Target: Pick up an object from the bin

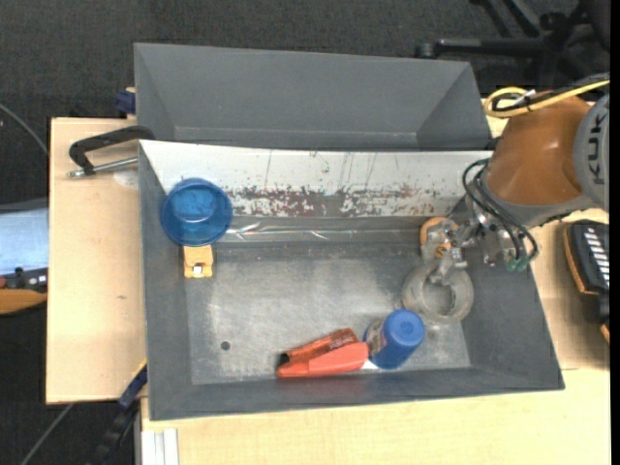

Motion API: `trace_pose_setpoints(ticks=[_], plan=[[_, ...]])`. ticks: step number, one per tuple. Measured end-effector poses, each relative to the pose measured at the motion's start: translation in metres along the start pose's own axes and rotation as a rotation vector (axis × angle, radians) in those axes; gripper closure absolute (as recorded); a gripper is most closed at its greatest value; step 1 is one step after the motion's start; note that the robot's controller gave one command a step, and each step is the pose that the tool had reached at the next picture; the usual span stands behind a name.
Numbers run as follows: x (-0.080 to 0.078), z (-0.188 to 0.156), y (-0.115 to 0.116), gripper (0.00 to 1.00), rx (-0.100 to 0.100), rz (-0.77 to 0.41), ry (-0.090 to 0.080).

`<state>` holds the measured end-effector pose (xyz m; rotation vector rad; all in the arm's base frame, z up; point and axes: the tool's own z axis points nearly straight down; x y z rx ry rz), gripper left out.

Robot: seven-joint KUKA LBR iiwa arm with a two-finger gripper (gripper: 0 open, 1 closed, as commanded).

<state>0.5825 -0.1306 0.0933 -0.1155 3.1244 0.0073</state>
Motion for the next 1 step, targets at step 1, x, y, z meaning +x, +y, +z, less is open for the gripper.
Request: trace_pose_setpoints(ticks=[1], plan=[[-0.0019,-0.0143,-0.0008,1.0,0.003,0.0,-0.007]])
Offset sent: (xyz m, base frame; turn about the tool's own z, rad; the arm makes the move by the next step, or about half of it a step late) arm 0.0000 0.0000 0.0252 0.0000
